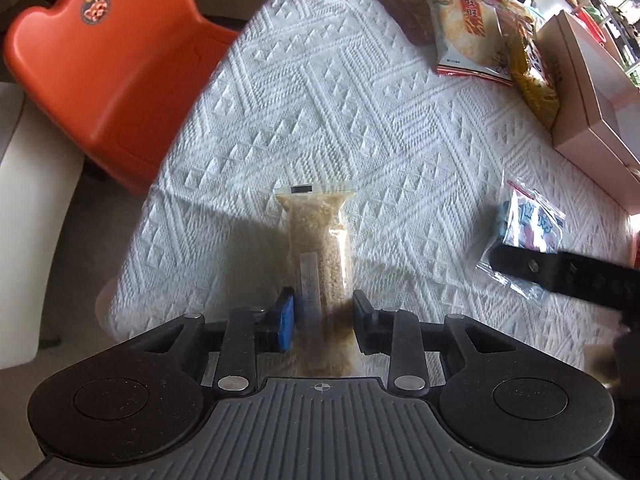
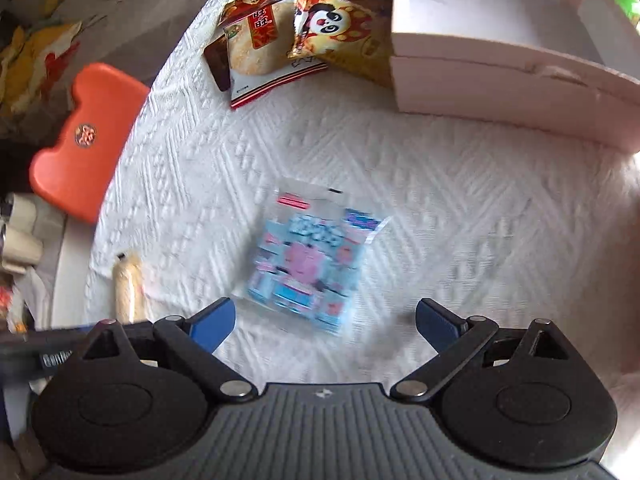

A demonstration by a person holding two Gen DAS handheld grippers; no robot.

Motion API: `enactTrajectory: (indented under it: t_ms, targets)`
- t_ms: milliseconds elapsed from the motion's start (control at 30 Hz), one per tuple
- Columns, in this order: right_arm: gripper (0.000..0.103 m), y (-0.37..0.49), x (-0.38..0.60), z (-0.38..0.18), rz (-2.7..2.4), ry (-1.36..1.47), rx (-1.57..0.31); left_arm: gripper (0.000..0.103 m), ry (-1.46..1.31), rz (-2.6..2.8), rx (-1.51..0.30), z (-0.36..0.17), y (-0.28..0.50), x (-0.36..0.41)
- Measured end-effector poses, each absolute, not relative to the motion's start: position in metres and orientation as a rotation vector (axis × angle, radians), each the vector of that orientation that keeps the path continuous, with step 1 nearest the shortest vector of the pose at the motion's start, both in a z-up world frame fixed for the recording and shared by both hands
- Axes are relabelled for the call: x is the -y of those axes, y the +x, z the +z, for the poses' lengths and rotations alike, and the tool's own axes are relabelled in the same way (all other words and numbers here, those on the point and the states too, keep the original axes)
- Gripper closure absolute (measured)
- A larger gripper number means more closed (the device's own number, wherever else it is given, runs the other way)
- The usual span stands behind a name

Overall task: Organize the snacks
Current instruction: 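Carry both snacks over the pink box and open both grippers to drop them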

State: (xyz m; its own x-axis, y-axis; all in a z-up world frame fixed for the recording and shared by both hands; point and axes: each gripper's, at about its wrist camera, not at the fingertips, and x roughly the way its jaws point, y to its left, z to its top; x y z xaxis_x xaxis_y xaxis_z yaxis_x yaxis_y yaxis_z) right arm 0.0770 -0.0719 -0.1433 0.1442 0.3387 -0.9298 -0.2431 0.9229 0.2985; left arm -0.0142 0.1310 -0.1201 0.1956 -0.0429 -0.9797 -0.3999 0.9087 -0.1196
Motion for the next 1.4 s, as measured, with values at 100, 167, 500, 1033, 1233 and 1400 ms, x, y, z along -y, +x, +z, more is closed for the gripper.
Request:
enactTrajectory:
  t_ms: [100,167,500,1033,1233,1400]
  targets:
    - [0.001,0.086,0.027,-0.149,0.321,-0.064,-1.303,0.069,-0.397,0.247,-1.368,-0.116,-0.022,-0.131]
    - [0.0,0.09,-0.001,-0.155,0.267,-0.223,-1.303,0.069,-0.408,0.241,-1.373,-0.114,-0.028,-0.131]
    - [0.043,0.068,0.04,-0.117,0.362,-0.323,-1.329,0.069,-0.438,0.137,-1.405,-0.11,-0.025,-0.078]
    - [0.044,0.129,0.173,-0.008,0.479,-0.193,-1.248,0.069,-0.443,0.072,-1.368,-0.073,0.059,0.061]
    - [0.044,0.15,0.214,0.05,0.464,-0.185,-1.105,0.069,-0.372,0.059,-1.206,-0.014,0.139,0.072]
    - [0.044,0.182,0.233,0.06,0.42,-0.141,-1.06,0.068,-0.502,-0.068,-1.132,-0.022,0.221,0.053]
